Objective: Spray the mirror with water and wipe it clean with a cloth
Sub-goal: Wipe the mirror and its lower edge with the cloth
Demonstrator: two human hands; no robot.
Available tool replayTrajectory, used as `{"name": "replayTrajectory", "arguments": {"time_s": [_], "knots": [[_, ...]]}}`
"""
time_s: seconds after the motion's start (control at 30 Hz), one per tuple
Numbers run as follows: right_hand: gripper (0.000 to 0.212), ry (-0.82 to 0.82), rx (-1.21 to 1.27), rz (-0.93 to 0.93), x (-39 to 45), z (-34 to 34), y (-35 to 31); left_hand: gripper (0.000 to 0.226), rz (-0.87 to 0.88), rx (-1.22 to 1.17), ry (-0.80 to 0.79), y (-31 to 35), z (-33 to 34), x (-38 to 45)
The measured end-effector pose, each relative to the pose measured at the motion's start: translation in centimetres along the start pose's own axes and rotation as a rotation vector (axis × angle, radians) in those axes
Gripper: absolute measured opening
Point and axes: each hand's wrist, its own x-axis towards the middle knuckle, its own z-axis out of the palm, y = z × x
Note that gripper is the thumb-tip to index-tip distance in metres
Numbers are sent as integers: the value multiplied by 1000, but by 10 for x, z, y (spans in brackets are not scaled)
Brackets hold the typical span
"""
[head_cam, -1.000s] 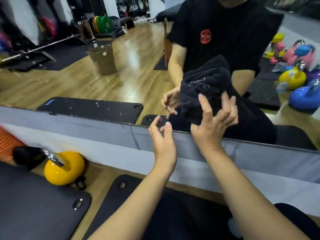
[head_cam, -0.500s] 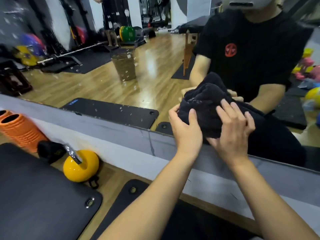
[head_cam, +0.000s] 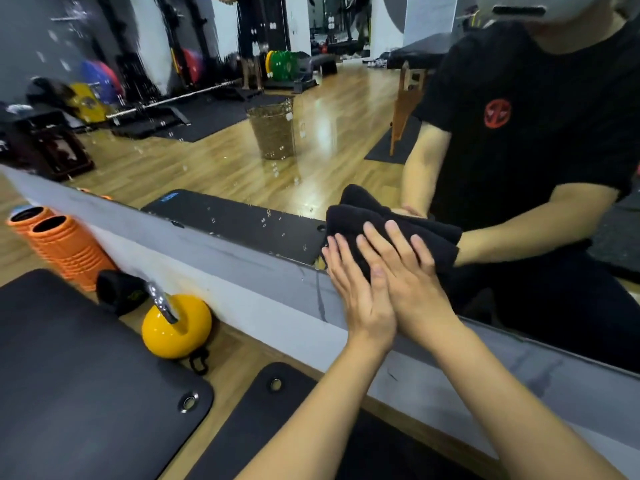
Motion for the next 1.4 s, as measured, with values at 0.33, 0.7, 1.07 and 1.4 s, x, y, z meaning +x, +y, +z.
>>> {"name": "replayTrajectory", "arguments": {"time_s": [0.33,0.7,1.07,1.4], "knots": [[19,274,363,-108,47,-73,87,98,55,264,215,2,37,19],[32,302,2,-138,62,-55,88,50,177,287,326,-106,19,13],[25,390,83,-95,102,-90,93,52,105,195,552,-22,23,81],[29,450,26,-63,118,-103,110,50,450,315,611,77,0,161]]}}
